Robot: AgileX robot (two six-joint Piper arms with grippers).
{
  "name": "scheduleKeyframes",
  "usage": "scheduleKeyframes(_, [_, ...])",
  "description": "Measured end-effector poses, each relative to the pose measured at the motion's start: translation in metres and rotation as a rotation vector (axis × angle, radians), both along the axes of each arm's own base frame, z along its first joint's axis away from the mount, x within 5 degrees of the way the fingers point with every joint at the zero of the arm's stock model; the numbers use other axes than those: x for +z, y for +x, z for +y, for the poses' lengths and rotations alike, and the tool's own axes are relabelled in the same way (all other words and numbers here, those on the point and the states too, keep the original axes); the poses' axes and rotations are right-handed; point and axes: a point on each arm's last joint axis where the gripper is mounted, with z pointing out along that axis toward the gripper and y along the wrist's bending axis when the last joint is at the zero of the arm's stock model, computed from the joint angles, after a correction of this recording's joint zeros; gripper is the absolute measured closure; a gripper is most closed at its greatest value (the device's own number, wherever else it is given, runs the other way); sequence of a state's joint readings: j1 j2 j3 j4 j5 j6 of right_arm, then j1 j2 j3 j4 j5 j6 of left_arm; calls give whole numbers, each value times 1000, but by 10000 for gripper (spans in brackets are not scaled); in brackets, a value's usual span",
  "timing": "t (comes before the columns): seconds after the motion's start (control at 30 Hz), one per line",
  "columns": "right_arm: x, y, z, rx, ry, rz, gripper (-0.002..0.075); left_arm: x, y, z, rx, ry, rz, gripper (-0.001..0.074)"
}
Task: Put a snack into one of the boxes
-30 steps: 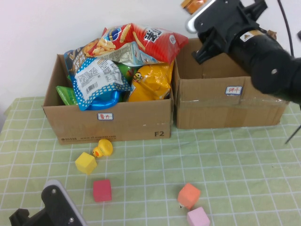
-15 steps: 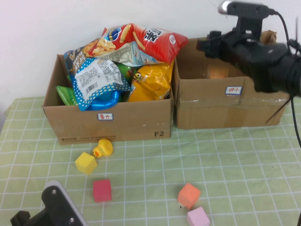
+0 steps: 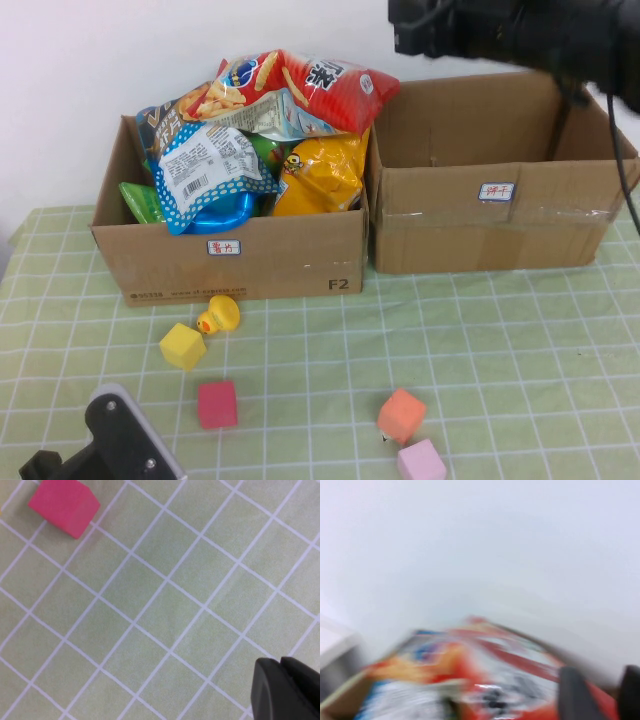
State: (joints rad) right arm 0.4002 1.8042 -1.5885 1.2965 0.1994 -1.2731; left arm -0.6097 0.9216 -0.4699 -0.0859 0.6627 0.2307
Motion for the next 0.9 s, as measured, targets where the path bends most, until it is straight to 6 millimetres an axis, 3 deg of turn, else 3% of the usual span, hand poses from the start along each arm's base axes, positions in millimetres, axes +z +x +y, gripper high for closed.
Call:
scheduleKeyframes(0.07, [21, -20, 1, 118, -40, -45, 637, 0, 0, 0, 7, -3, 2, 736])
scheduleKeyframes(0.13, [38, -44, 2, 250, -92, -63, 687, 0, 0, 0, 9, -4, 3, 736])
scheduleKeyframes(0.23, [50, -77, -2, 416, -205, -18, 713, 0, 0, 0, 10, -4, 4, 736])
scheduleKeyframes(0.37, [52, -104, -20, 463, -440, 92, 720, 0, 0, 0, 12, -5, 4, 736])
scheduleKeyframes(0.47, [53, -115, -40, 366, -605, 183, 721, 0, 0, 0, 12, -5, 4, 736])
scheduleKeyframes(0.6, [64, -129, -74, 107, -751, 278, 721, 1, 1, 0, 33, -20, 3, 736])
scheduleKeyframes(0.77, [82, -157, -105, -167, -688, 242, 721, 16, -1, 6, 81, -88, -127, 736])
scheduleKeyframes(0.9, [80, -190, -123, -275, -575, 122, 721, 37, -10, 20, 136, -166, -308, 736])
